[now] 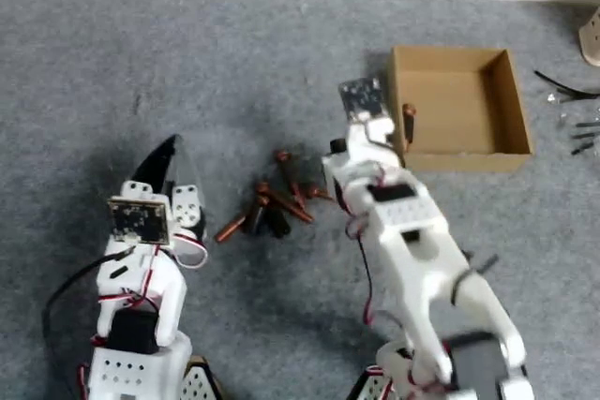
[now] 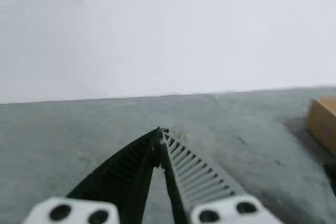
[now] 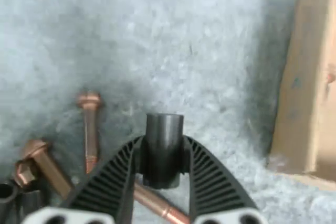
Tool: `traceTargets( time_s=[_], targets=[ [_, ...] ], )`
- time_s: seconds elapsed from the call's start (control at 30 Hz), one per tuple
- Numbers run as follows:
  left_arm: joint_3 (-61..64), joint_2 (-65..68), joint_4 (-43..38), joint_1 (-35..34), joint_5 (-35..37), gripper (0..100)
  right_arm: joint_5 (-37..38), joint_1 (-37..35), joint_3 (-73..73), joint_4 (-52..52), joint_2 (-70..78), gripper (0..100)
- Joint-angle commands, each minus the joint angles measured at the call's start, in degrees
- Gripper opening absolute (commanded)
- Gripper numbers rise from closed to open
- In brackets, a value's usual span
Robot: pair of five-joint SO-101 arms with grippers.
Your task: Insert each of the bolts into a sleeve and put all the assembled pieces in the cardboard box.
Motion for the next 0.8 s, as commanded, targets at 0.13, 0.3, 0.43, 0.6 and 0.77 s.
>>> traceTargets(
  time_s=[0.13,0.3,0.43,0.6,0.77],
  targets=[
    [-3.12,-0.48,3.43,3.65,0.53,1,0.97,0.66,7.78,-6.73,-11.82,0.5],
    [-8.75,11.65,3.25,8.31,-0.7,1,1.05,0.66,7.69,-6.73,-12.0,0.5],
    [-17.45,32.22,2.73,13.05,-4.84,1,1.23,0.66,7.69,-6.73,-11.91,0.5],
    [-27.38,59.65,-5.89,14.37,-4.92,1,1.23,0.66,7.69,-6.73,-11.82,0.5],
    [-36.62,82.42,-12.22,15.34,-4.92,1,1.32,0.75,7.69,-6.73,-11.82,0.5]
  ],
)
